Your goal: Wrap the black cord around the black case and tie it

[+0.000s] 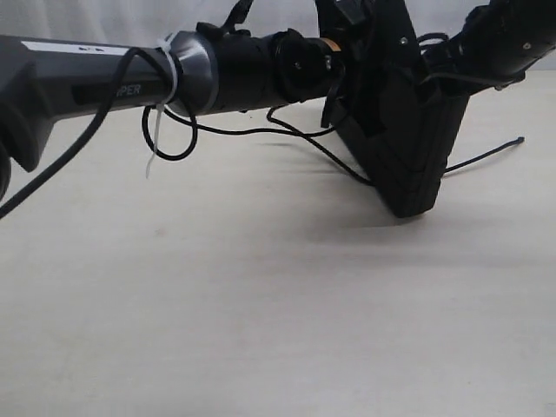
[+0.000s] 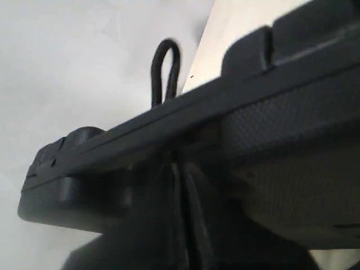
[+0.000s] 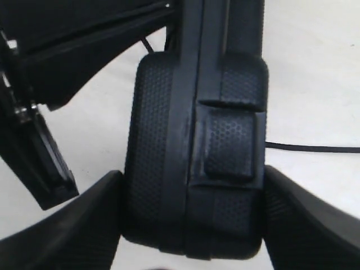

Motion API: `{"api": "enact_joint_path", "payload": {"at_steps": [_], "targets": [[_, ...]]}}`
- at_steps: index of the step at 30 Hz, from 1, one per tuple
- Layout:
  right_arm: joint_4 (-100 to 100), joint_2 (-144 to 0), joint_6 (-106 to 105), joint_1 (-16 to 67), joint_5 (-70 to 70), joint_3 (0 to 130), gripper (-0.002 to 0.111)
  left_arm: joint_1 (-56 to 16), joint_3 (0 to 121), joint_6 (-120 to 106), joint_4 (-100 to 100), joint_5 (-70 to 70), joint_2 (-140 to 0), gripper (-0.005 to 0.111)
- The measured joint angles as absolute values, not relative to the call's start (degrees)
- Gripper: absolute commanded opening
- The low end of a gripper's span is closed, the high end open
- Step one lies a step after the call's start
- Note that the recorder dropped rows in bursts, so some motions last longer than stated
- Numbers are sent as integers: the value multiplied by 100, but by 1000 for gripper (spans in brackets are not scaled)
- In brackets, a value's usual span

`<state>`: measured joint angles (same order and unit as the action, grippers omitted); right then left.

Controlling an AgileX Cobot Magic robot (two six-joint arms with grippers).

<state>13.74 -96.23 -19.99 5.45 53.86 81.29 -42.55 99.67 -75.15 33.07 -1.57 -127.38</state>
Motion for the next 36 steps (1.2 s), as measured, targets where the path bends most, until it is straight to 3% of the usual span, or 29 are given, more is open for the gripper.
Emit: {"api": "enact_joint_path", "payload": {"at_steps": [6,10,15,22,29,36], "targets": [[1385,-9633,-2009,545,5353,8129,4,-4255,9967,-7519,3307,-625,-12806,46],[1385,-9633,-2020,545,5342,8129,4,-4255,9967,-7519,3307,-769,-12806,58],[1385,-9633,-2020,545,5342,8129,4,-4255,9967,-7519,3319,-667,-12765,60],[1385,-9635,-2020,545,5342,8129,4,-4109,9967,-7519,3319,505,-12492,60],[1385,-9635,-2020,545,5330,8129,4,-3767,9967,-7477,3319,1831,-12364,60],[1385,-9635,-2020,545,5330,8129,4,-3249,9967,-7141,3319,2282,-12221,57]]}}
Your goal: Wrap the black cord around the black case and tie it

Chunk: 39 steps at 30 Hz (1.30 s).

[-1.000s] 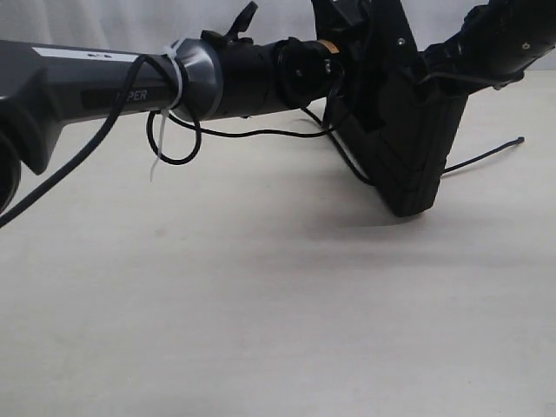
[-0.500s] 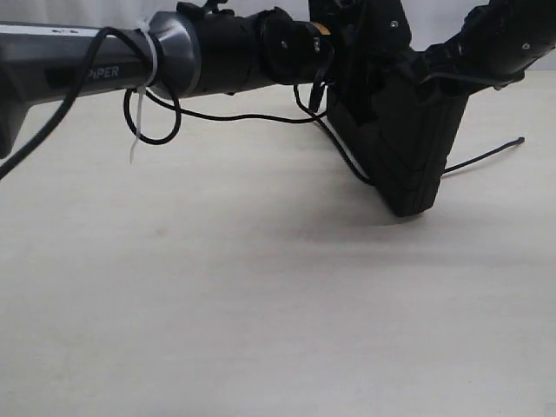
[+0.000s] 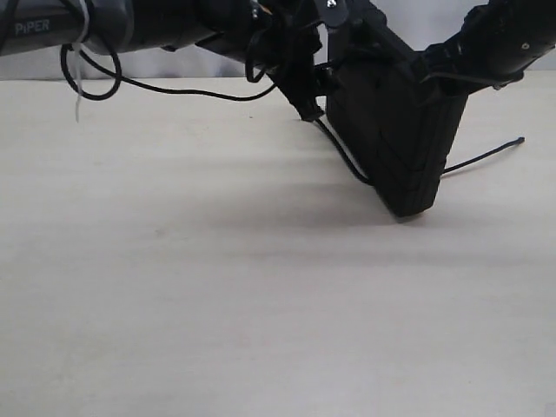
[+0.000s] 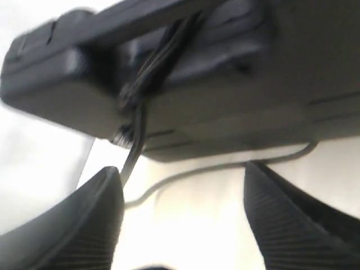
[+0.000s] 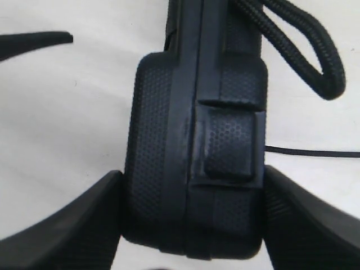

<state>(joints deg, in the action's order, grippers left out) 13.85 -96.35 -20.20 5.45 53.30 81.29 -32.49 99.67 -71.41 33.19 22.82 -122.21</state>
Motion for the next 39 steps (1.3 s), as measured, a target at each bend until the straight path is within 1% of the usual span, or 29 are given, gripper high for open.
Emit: {"api": "enact_joint_path", "payload": {"at_steps": [4,5,6,8,14,16,21,26,39], "targets": [[1385,-9635,-2033,545,5330,8129,4,-3001,9967,-6915,3319,2318,-12320,36],[1396,-9635,-2044,545,5330,8129,4,-2962,9967,-6882,3319,2303,-12379,32],[1396,-9635,-2046,545,5330,8129,4,-2934,9967,-6859,3319,2255,-12451,30],[1396,-9635,-2056,545,5330,8129,4,-2900,9967,-6849,3319,2089,-12604,33],[1406,-9635,-2056,545,5307,8129,4,-2998,9967,-6814,3420,1274,-13034,57],[1406,-9635,-2056,545,5299,8129,4,-3038,9967,-6814,3434,922,-13144,61],[1429,-9645,-2081,545,5272,8117,4,-3129,9967,-6814,3442,-164,-13346,61],[1429,-9656,-2102,545,5214,8117,4,-3151,9967,-6814,3333,-619,-13501,61],[1441,-9656,-2121,545,5183,8117,4,-3244,9967,-5643,3134,-924,-13568,61]]}}
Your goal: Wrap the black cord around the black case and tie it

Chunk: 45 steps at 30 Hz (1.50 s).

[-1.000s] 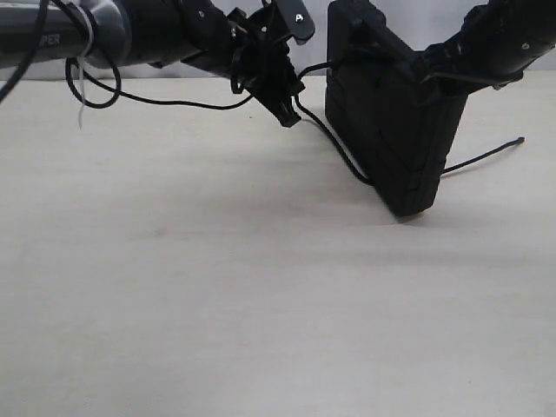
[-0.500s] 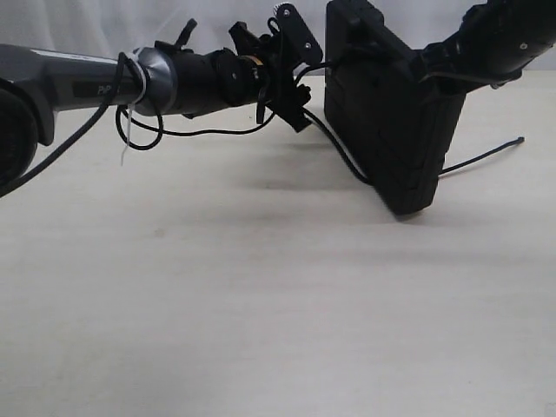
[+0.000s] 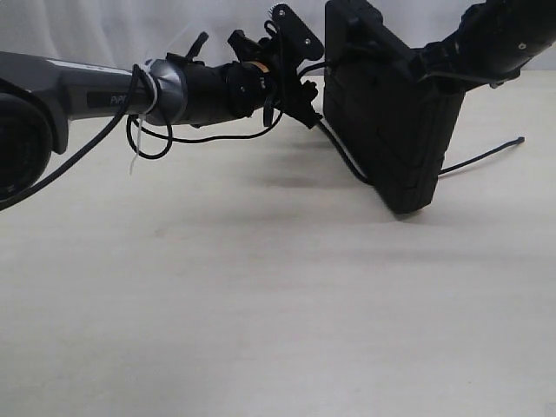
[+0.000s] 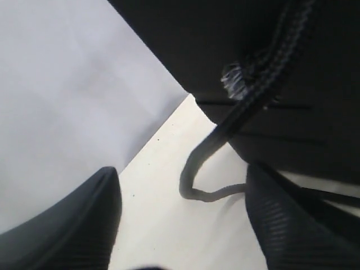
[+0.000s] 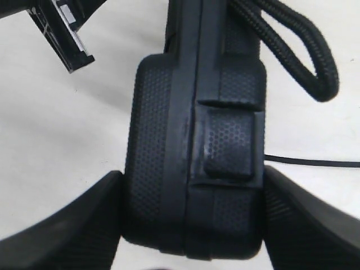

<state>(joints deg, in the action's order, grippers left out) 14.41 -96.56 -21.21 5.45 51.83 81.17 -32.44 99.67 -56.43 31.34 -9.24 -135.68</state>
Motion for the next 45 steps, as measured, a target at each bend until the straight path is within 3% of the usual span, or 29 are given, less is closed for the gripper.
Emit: {"api": "enact_joint_path", "payload": {"at_steps": [4,7,11,16,23,30,32,36,45], "targets": [[1451,-9656,-2130,545,5172,8117,4,-3244,9967,-5510,3078,-924,-13568,60],[1464,-9656,-2134,545,5162,8117,4,-3254,9967,-5533,3073,-924,-13568,53],[1488,-9656,-2148,545,5162,8117,4,-3242,9967,-5560,3060,-805,-13568,35],[1399,-9656,-2158,654,5110,8093,4,-3153,9967,-5560,3051,-458,-13568,1],[794,-9664,-1950,1221,4889,8083,4,-3414,9967,-5569,2446,-46,-13568,0],[726,-9702,-1838,1261,4921,8083,4,-3530,9967,-5569,2433,353,-13553,0],[783,-9758,-1980,1261,4946,8083,12,-3531,9967,-5569,2316,847,-13448,0],[979,-9906,-2204,1272,4981,8142,42,-3504,9967,-5696,2158,1857,-13103,0],[1526,-9991,-2831,1272,5122,8155,46,-2905,10005,-5701,1600,5108,-12701,0]]}}
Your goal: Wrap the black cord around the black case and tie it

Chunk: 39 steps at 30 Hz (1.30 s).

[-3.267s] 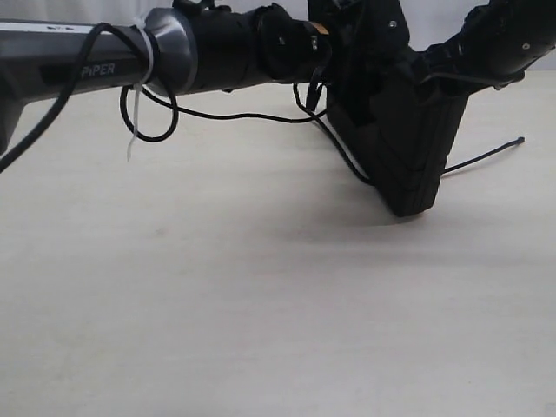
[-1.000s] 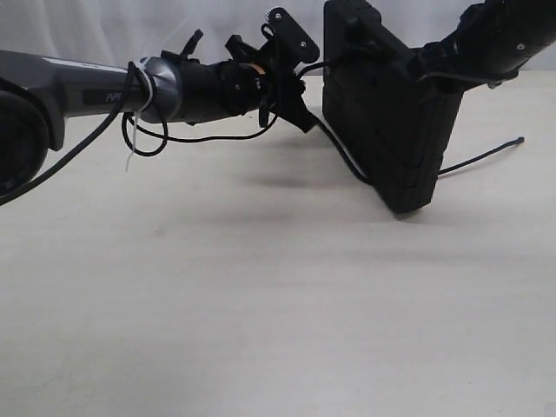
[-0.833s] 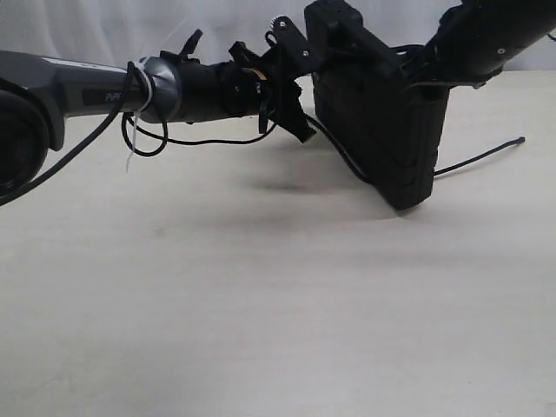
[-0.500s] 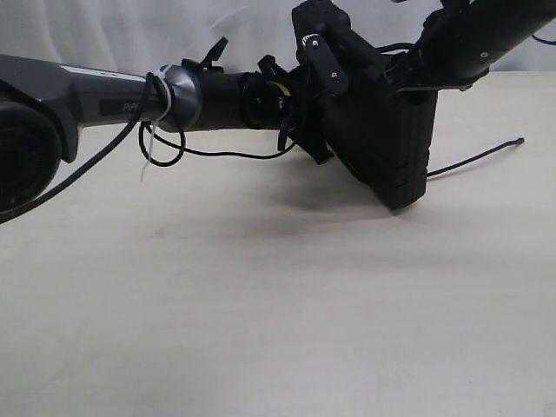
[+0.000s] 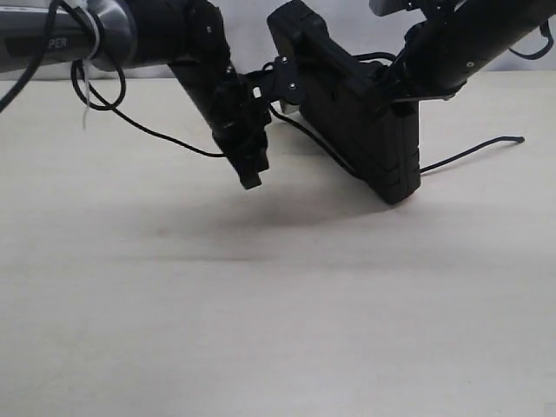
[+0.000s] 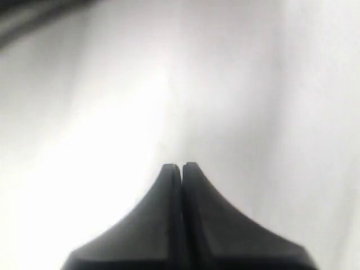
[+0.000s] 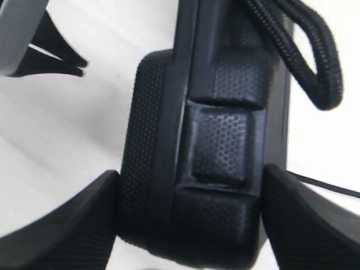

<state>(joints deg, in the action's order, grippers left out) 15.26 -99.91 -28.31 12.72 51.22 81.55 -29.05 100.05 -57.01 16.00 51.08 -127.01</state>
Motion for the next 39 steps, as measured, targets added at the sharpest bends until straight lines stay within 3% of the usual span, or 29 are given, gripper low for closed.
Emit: {"api": "enact_joint_path", "payload": {"at_steps": [6,11,21,28,33,39], "targets": [[1450,-10047,-2980,1480,5156,8155,68,-2459,10005,-5153,1735,5883,-12555,0],[1670,-10157,-3113,1854,5369,8120,76,-2103,10005,-4649,1806,5808,-12244,0],[1619,-10210,-3110,2028,5801,8082,74,-1817,9893,-4058,2254,5585,-11939,0],[1607,-9806,-3194,2028,5564,8082,72,-2002,8838,-5081,2587,5295,-11766,0],[1598,-9750,-3049,2028,5456,8093,72,-2023,7459,-5803,2872,4188,-11095,0],[1115,-9750,-2628,2455,5300,8055,71,-2023,5737,-5982,3468,1699,-10144,0]]}}
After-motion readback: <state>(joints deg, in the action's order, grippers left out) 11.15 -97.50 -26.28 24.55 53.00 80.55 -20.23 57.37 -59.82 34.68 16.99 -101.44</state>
